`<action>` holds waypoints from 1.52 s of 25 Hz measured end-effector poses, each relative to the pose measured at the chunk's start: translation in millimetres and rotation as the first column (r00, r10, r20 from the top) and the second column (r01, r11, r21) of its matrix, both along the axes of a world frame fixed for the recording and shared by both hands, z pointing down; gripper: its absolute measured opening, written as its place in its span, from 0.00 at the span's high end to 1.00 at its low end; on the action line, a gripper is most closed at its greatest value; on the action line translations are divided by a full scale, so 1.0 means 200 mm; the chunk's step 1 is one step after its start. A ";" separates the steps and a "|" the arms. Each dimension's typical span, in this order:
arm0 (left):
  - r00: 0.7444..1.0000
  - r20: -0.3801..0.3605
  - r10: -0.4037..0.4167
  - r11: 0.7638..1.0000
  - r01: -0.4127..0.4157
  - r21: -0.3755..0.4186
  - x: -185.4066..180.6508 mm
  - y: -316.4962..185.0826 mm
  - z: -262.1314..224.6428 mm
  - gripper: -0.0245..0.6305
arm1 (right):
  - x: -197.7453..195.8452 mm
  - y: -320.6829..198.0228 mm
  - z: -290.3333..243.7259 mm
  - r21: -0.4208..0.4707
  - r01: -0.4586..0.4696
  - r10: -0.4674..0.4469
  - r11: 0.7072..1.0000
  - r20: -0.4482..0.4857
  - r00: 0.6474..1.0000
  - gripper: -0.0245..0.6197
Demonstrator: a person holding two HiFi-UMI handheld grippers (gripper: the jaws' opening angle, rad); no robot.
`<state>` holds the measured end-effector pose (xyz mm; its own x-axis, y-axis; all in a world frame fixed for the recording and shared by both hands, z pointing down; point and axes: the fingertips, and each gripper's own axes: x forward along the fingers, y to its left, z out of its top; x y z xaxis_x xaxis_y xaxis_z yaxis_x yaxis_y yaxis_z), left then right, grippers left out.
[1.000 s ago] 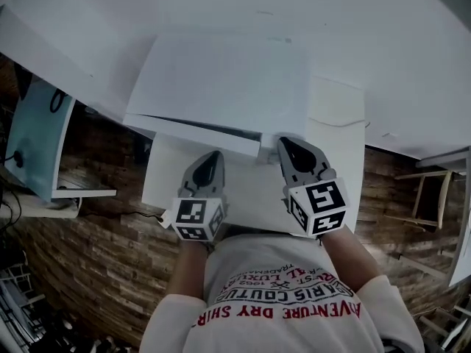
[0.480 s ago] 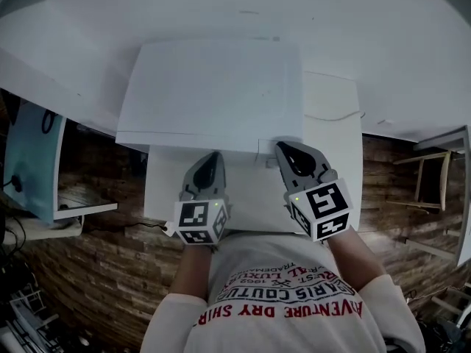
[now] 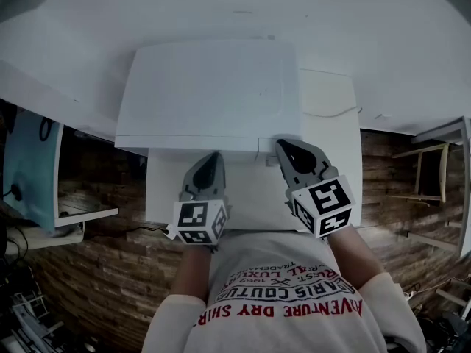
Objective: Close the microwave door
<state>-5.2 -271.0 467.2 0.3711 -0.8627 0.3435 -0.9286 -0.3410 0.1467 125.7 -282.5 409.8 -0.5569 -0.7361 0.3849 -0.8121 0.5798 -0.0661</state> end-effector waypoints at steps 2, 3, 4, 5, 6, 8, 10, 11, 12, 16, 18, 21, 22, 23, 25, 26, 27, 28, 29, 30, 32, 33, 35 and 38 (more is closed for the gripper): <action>1.000 0.008 0.012 1.000 -0.011 -0.007 0.00 0.00 0.00 0.97 | 0.00 0.00 0.00 0.008 -0.016 0.016 1.000 0.002 1.000 0.95; 1.000 0.003 0.014 1.000 -0.014 -0.003 0.00 0.00 -0.01 0.97 | 0.00 0.00 0.00 0.009 -0.025 0.025 1.000 0.007 1.000 0.95; 1.000 -0.009 0.013 1.000 -0.013 0.009 -0.01 0.00 -0.02 0.97 | 0.00 0.00 0.00 0.007 -0.036 0.036 0.999 0.013 0.999 0.95; 1.000 -0.023 0.012 1.000 -0.012 0.027 -0.01 0.01 -0.05 0.97 | 0.00 0.00 0.00 0.005 -0.048 0.047 0.999 0.021 0.999 0.95; 0.999 -0.032 0.015 0.999 -0.013 0.046 -0.01 0.01 -0.08 0.97 | 0.01 0.00 0.00 0.003 -0.061 0.061 0.998 0.028 0.998 0.95; 0.999 -0.028 0.037 0.996 -0.034 0.082 -0.01 0.03 -0.13 0.97 | 0.01 0.00 0.00 0.008 -0.092 0.092 0.996 0.029 0.995 0.95; 0.998 -0.011 0.066 0.991 -0.064 0.117 -0.02 0.04 -0.19 0.97 | 0.01 0.00 0.00 0.017 -0.125 0.125 0.992 0.018 0.992 0.95; 0.997 -0.004 0.078 0.988 -0.077 0.132 -0.03 0.04 -0.22 0.97 | 0.01 -0.01 0.00 0.021 -0.141 0.141 0.990 0.015 0.990 0.95; 0.996 -0.001 0.088 0.985 -0.087 0.146 -0.04 0.05 -0.25 0.97 | 0.01 -0.01 0.00 0.028 -0.154 0.154 0.988 0.020 0.988 0.95; 0.992 -0.018 0.124 0.972 -0.118 0.202 -0.08 0.05 -0.40 0.97 | 0.02 0.02 -0.04 0.080 -0.225 0.216 0.971 0.112 0.970 0.95; 0.989 -0.015 0.146 0.959 -0.138 0.248 -0.09 0.06 -0.49 0.97 | 0.03 0.05 -0.08 0.130 -0.266 0.250 0.955 0.131 0.959 0.95; 0.986 0.005 0.169 0.942 -0.163 0.293 -0.08 0.05 -0.56 0.97 | 0.02 0.09 -0.12 0.187 -0.312 0.290 0.932 0.134 0.948 0.95; 0.984 0.006 0.175 0.939 -0.169 0.298 -0.08 0.06 -0.57 0.97 | 0.01 0.11 -0.12 0.198 -0.324 0.301 0.925 0.140 0.943 0.95; 0.983 0.005 0.182 0.938 -0.175 0.300 -0.08 0.07 -0.57 0.97 | 0.00 0.12 -0.13 0.209 -0.337 0.309 0.918 0.153 0.939 0.95; 0.981 0.000 0.195 0.936 -0.186 0.300 -0.07 0.09 -0.56 0.97 | 0.00 0.16 -0.16 0.238 -0.362 0.322 0.901 0.192 0.927 0.95; 0.979 -0.001 0.202 0.935 -0.193 0.298 -0.06 0.10 -0.56 0.97 | 0.00 0.17 -0.17 0.256 -0.378 0.330 0.890 0.212 0.920 0.95; 0.978 0.000 0.210 0.934 -0.201 0.296 -0.06 0.11 -0.55 0.97 | 0.00 0.19 -0.18 0.272 -0.393 0.339 0.879 0.224 0.914 0.95; 0.976 0.000 0.217 0.933 -0.208 0.293 -0.05 0.12 -0.54 0.97 | 0.01 0.20 -0.18 0.278 -0.403 0.348 0.872 0.228 0.909 0.95; 0.975 -0.001 0.222 0.933 -0.212 0.291 -0.05 0.13 -0.53 0.97 | 0.01 0.21 -0.17 0.276 -0.410 0.355 0.870 0.227 0.907 0.95; 0.974 -0.006 0.226 0.933 -0.215 0.290 -0.05 0.13 -0.53 0.97 | 0.01 0.22 -0.15 0.268 -0.414 0.361 0.870 0.226 0.905 0.95; 0.972 -0.027 0.233 0.933 -0.215 0.290 -0.05 0.14 -0.53 0.97 | 0.02 0.24 -0.12 0.249 -0.428 0.378 0.869 0.224 0.898 0.95; 0.972 -0.040 0.233 0.933 -0.212 0.292 -0.05 0.14 -0.54 0.97 | 0.02 0.25 -0.11 0.243 -0.436 0.387 0.867 0.225 0.894 0.95; 0.972 -0.043 0.231 0.931 -0.208 0.300 -0.06 0.14 -0.56 0.97 | 0.03 0.25 -0.10 0.232 -0.447 0.398 0.864 0.229 0.888 0.95; 0.970 -0.033 0.240 0.928 -0.219 0.302 -0.05 0.14 -0.56 0.97 | 0.03 0.25 -0.10 0.223 -0.449 0.400 0.866 0.232 0.887 0.95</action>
